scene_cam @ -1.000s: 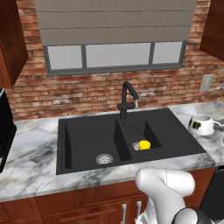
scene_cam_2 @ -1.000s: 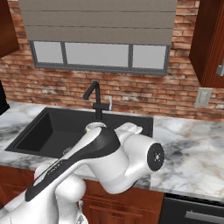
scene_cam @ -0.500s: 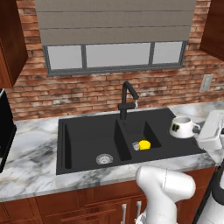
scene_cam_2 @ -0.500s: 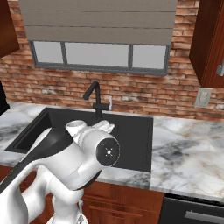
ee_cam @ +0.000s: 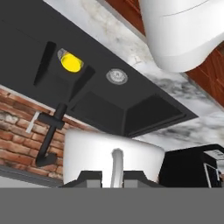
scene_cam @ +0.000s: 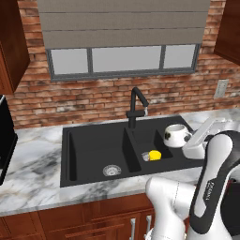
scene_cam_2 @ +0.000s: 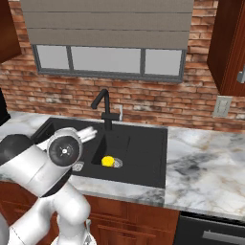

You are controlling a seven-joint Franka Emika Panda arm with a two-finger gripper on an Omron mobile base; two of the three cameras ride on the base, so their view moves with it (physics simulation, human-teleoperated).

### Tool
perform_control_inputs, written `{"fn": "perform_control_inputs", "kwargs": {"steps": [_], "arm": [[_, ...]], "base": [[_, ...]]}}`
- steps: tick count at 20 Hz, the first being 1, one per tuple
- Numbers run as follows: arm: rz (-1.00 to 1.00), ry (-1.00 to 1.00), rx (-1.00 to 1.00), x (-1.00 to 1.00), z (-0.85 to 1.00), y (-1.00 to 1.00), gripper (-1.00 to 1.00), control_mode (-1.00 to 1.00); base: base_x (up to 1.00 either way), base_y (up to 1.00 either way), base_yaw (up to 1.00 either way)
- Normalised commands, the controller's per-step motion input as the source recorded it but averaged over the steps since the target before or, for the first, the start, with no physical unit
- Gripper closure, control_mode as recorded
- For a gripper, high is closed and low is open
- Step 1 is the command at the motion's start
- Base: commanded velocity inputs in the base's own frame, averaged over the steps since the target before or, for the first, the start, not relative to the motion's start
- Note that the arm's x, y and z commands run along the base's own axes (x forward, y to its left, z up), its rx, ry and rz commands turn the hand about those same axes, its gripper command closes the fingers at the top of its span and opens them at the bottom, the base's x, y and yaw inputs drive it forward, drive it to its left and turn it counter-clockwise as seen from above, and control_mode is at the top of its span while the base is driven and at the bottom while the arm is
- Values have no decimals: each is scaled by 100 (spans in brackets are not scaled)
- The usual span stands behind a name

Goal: Move any existing items from the left basin to the right basin for drying. Then move the mug from the counter to the left basin of the sink for washing.

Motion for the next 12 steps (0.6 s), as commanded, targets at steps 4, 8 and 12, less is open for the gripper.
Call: {"fn": "perform_control_inputs", "kwargs": {"steps": [4, 8, 12], "arm": [[-16, 2, -5, 8, 0, 68, 100, -100], [-16, 2, -5, 10, 0, 65, 100, -100], [-15, 0, -2, 4, -1, 55, 100, -100]], "base": [[0, 0, 0], [0, 0, 0], [0, 0, 0]]}}
